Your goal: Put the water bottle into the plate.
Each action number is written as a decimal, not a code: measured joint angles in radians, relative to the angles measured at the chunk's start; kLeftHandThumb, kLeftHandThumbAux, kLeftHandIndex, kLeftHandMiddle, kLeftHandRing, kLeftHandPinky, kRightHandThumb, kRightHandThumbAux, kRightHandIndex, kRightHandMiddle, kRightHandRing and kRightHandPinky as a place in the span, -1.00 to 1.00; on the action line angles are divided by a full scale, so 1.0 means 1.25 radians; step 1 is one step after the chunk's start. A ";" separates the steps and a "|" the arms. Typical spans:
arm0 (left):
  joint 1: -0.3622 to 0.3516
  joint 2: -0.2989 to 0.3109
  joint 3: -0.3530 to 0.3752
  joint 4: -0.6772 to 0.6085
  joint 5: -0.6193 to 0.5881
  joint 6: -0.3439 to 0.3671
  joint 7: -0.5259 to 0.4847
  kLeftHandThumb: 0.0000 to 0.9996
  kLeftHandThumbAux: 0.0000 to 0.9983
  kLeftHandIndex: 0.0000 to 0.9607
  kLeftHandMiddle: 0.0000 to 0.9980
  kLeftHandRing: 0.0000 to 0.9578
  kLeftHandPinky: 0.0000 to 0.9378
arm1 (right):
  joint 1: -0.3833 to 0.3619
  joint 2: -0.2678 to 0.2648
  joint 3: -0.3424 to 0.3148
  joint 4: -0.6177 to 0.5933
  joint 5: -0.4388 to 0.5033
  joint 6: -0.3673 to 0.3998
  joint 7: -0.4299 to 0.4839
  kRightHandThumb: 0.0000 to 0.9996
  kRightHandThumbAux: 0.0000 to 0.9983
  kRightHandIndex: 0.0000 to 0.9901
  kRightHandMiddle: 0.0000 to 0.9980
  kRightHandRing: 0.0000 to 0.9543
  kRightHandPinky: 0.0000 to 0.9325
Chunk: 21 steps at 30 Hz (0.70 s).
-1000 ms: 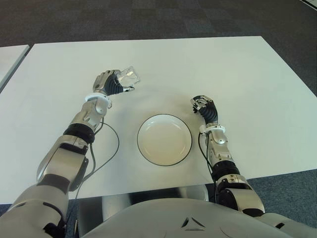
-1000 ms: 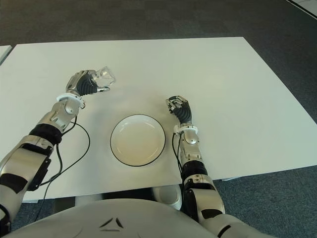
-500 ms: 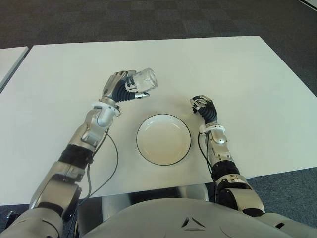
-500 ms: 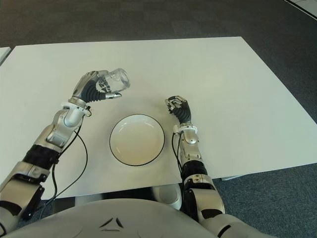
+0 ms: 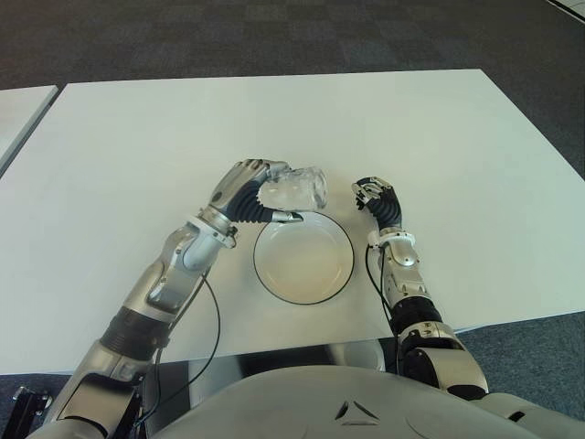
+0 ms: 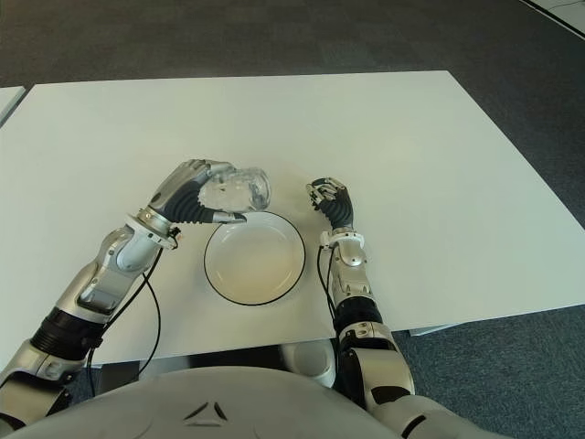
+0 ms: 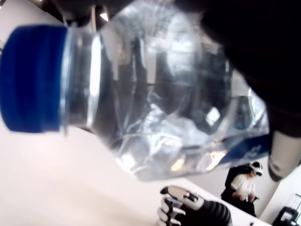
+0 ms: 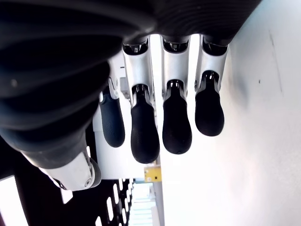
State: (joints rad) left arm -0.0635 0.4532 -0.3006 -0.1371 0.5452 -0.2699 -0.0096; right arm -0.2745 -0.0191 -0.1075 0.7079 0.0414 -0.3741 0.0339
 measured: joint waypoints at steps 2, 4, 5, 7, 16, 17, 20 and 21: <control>0.009 0.001 -0.005 -0.009 0.007 0.000 -0.018 0.71 0.34 -0.17 0.08 0.81 0.78 | 0.001 0.000 0.001 0.000 0.000 0.000 0.000 0.41 0.46 -0.11 0.39 0.43 0.47; 0.016 0.001 -0.013 -0.018 0.011 0.001 -0.037 0.71 0.34 -0.17 0.08 0.81 0.79 | 0.001 0.000 0.001 0.000 0.000 0.000 -0.001 0.41 0.46 -0.11 0.39 0.43 0.47; 0.022 0.001 -0.019 -0.023 0.012 0.001 -0.047 0.71 0.34 -0.17 0.08 0.81 0.80 | 0.001 0.000 0.001 0.000 0.000 0.000 -0.001 0.41 0.46 -0.11 0.39 0.43 0.47; 0.034 0.001 -0.030 -0.032 0.014 0.001 -0.064 0.71 0.34 -0.17 0.08 0.81 0.81 | 0.001 0.001 0.002 0.000 0.000 0.000 -0.001 0.41 0.46 -0.11 0.39 0.43 0.48; 0.048 -0.005 -0.110 0.034 0.090 -0.001 -0.100 0.71 0.34 -0.17 0.09 0.81 0.83 | 0.002 0.000 0.002 -0.001 0.000 0.003 -0.002 0.41 0.46 -0.11 0.39 0.43 0.47; 0.045 -0.006 -0.116 0.050 0.099 -0.001 -0.100 0.71 0.34 -0.17 0.09 0.81 0.84 | 0.002 0.000 0.002 -0.001 0.000 0.004 -0.001 0.41 0.46 -0.11 0.39 0.43 0.46; 0.043 -0.010 -0.133 0.097 0.124 -0.003 -0.100 0.71 0.34 -0.17 0.09 0.81 0.84 | 0.002 0.001 0.002 -0.003 0.000 0.006 -0.002 0.41 0.46 -0.11 0.39 0.43 0.47; 0.041 -0.011 -0.138 0.110 0.131 -0.004 -0.099 0.71 0.34 -0.17 0.09 0.81 0.84 | 0.002 0.001 0.002 -0.004 0.000 0.007 -0.002 0.41 0.46 -0.11 0.39 0.43 0.47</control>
State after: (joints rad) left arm -0.0119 0.4396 -0.4734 0.0001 0.7087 -0.2751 -0.1327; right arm -0.2719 -0.0178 -0.1052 0.7033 0.0416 -0.3657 0.0309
